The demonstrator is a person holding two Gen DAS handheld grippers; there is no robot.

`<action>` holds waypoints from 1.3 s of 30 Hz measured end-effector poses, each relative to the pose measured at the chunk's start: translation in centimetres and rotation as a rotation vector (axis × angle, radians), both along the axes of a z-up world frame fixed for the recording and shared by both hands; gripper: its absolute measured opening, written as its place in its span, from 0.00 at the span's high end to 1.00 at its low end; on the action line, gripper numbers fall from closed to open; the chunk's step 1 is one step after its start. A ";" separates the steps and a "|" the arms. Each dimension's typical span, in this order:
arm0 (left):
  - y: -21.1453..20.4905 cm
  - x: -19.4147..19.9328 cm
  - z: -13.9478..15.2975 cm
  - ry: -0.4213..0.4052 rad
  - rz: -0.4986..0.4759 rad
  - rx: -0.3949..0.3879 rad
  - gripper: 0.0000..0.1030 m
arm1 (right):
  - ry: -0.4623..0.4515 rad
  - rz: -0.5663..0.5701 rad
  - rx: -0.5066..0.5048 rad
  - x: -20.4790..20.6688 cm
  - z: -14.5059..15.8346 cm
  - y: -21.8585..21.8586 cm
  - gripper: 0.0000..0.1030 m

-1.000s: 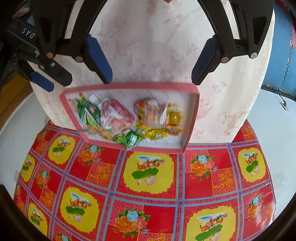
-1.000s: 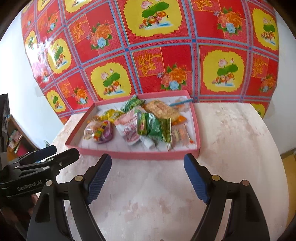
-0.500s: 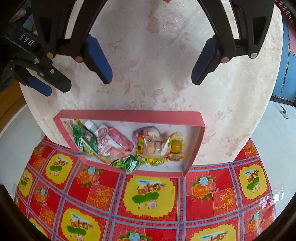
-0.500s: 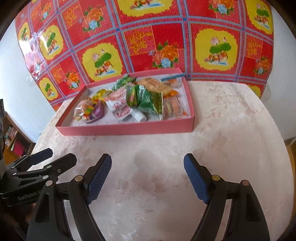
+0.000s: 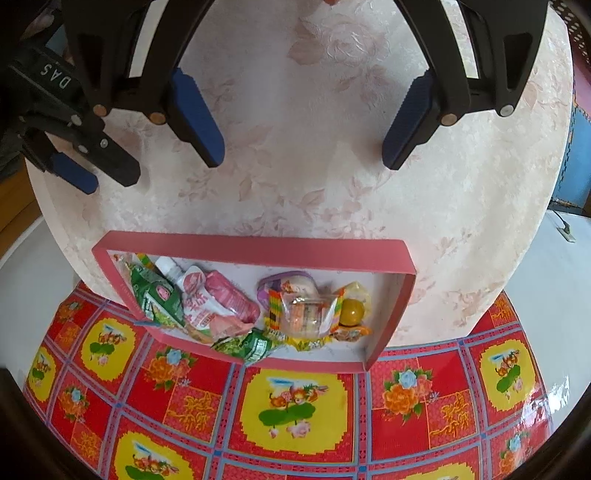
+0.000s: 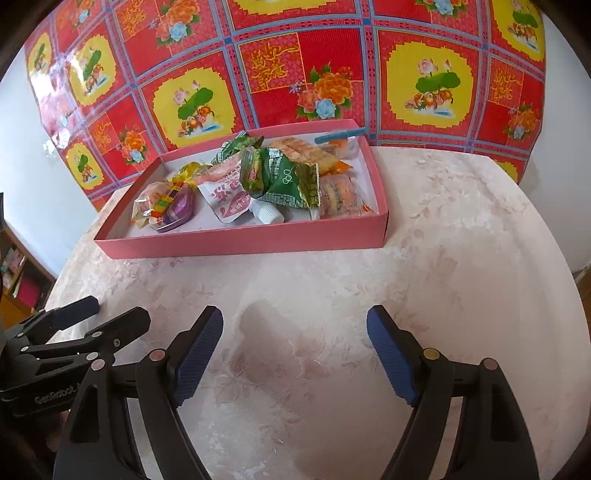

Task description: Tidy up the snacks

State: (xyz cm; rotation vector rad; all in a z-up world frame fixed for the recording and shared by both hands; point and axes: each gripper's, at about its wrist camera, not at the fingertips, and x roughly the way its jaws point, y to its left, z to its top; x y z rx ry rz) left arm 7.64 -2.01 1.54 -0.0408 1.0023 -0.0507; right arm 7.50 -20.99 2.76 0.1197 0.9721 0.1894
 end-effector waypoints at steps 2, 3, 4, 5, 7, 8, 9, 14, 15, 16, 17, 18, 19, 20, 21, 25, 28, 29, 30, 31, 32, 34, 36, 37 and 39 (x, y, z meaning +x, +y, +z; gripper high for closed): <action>-0.1 -0.1 -0.1 -0.004 0.000 0.008 0.12 | -0.008 -0.005 -0.005 -0.1 -0.1 0.1 0.20; -0.2 -0.1 -0.2 -0.007 0.000 0.014 0.12 | -0.011 -0.006 -0.012 -0.1 -0.1 0.1 0.20; -0.2 -0.1 -0.3 -0.008 0.000 0.018 0.12 | -0.012 -0.004 -0.020 -0.2 -0.1 0.2 0.20; -0.3 -0.2 -0.3 -0.010 0.000 0.025 0.12 | -0.013 -0.001 -0.028 -0.2 -0.2 0.3 0.20; -0.2 -0.2 -0.3 -0.016 0.001 0.027 0.12 | -0.012 -0.001 -0.032 -0.2 -0.2 0.3 0.20; -0.2 -0.2 -0.2 -0.017 0.002 0.027 0.12 | -0.012 -0.001 -0.031 -0.2 -0.2 0.3 0.20; -0.2 -0.2 -0.2 -0.019 0.003 0.029 0.12 | -0.012 -0.001 -0.032 -0.2 -0.2 0.3 0.20; -0.5 -0.2 -0.2 -0.030 0.003 0.056 0.12 | -0.011 0.000 -0.045 -0.1 -0.2 0.5 0.20; -0.5 -0.2 -0.2 -0.032 0.002 0.062 0.12 | -0.010 0.000 -0.045 -0.1 -0.2 0.5 0.20; -0.6 -0.3 -0.2 -0.033 0.000 0.066 0.12 | -0.010 0.001 -0.046 0.0 -0.2 0.5 0.20; -0.6 -0.3 -0.3 -0.035 -0.001 0.070 0.12 | -0.010 0.001 -0.047 0.0 -0.2 0.5 0.20; -0.6 -0.3 -0.3 -0.040 -0.001 0.073 0.12 | -0.009 0.001 -0.050 0.0 -0.2 0.5 0.20; -0.6 -0.3 -0.3 -0.044 0.000 0.071 0.12 | -0.009 0.001 -0.052 0.0 -0.2 0.5 0.20; -0.5 -0.3 -0.3 -0.047 0.000 0.071 0.12 | -0.009 0.002 -0.055 0.0 -0.1 0.5 0.20; -0.5 -0.3 -0.3 -0.050 0.001 0.071 0.12 | -0.009 0.002 -0.057 -0.1 -0.1 0.6 0.20; -0.4 -0.4 -0.3 -0.063 0.002 0.072 0.12 | -0.007 0.003 -0.068 0.0 -0.1 0.7 0.20; -0.4 -0.5 -0.3 -0.077 0.002 0.072 0.12 | -0.006 0.005 -0.077 0.0 -0.2 0.8 0.20; -0.3 -0.4 -0.3 -0.077 0.003 0.070 0.12 | -0.005 0.005 -0.080 0.0 -0.2 0.8 0.20; -0.3 -0.4 -0.3 -0.077 0.002 0.069 0.12 | -0.005 0.006 -0.083 0.0 -0.2 0.8 0.20; -0.3 -0.4 -0.3 -0.077 0.002 0.069 0.12 | -0.006 0.006 -0.085 0.0 -0.2 0.9 0.20; -0.3 -0.4 -0.3 -0.077 0.002 0.069 0.12 | -0.006 0.006 -0.086 0.0 -0.2 0.9 0.20; -0.4 -0.5 -0.2 -0.077 0.003 0.069 0.12 | -0.007 0.007 -0.089 -0.1 -0.2 0.8 0.20; -0.4 -0.5 -0.2 -0.077 0.003 0.069 0.12 | -0.008 0.007 -0.091 -0.1 -0.2 0.8 0.20; -0.4 -0.5 -0.2 -0.077 0.003 0.068 0.12 | -0.008 0.006 -0.092 -0.1 -0.2 0.9 0.20; -0.4 -0.5 -0.2 -0.078 0.003 0.068 0.12 | -0.010 0.006 -0.096 -0.1 -0.2 0.9 0.20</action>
